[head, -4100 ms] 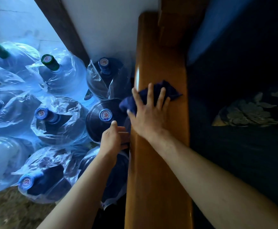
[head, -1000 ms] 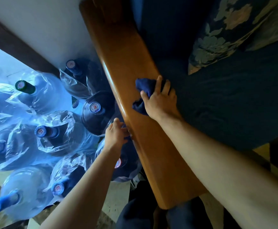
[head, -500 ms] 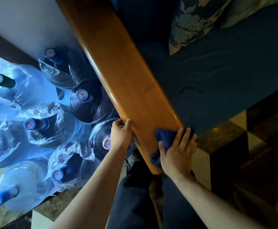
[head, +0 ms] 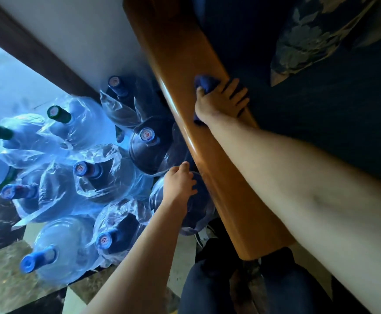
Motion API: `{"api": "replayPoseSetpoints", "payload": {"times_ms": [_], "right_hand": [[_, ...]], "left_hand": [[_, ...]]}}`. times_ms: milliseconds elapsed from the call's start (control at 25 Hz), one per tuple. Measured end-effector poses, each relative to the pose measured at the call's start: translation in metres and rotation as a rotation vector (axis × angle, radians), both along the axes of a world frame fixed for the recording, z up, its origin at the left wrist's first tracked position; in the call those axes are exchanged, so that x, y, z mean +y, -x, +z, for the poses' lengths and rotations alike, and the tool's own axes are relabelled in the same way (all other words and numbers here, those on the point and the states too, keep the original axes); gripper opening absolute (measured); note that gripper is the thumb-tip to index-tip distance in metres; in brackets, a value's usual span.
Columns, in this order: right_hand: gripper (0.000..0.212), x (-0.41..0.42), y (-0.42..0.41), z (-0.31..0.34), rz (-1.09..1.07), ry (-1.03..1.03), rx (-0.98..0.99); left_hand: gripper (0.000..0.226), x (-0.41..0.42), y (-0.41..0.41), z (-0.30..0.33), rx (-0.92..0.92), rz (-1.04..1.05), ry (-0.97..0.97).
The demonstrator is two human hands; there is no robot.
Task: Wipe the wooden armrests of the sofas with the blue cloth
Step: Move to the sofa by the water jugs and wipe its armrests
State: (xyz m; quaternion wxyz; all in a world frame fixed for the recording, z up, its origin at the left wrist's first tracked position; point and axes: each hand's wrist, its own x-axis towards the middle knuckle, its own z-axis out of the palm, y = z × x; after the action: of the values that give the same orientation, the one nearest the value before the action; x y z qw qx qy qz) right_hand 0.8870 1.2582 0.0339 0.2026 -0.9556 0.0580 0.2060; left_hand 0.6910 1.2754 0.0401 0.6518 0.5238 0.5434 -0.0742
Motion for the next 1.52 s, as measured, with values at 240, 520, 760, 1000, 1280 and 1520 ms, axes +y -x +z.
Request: {"api": "replayPoseSetpoints", "payload": {"times_ms": [240,520,760,1000,1280,1520], "right_hand": [[0.085,-0.026,0.107,-0.016,0.585,0.055,-0.274],[0.106,-0.186,0.286,-0.013,0.433,0.127,-0.187],[0.078,-0.267,0.348,0.01,0.188,0.191,0.096],[0.065,-0.34,0.301,0.046,-0.312,0.091,0.079],[0.076,-0.314,0.261,0.056,0.242,-0.188,0.194],[0.031,-0.428,0.271,0.077,-0.44,-0.261,0.401]], "left_hand": [[0.032,0.034,0.003,-0.014,0.046,0.063,-0.145],[0.03,-0.02,0.026,-0.011,0.089,-0.04,-0.107],[0.042,-0.098,0.076,0.004,0.148,-0.46,-0.126],[0.035,-0.133,0.108,0.018,0.316,-0.683,-0.073],[0.026,-0.163,0.105,0.055,0.342,-0.671,-0.112],[0.022,-0.258,0.074,0.088,0.382,-0.836,-0.009]]}}
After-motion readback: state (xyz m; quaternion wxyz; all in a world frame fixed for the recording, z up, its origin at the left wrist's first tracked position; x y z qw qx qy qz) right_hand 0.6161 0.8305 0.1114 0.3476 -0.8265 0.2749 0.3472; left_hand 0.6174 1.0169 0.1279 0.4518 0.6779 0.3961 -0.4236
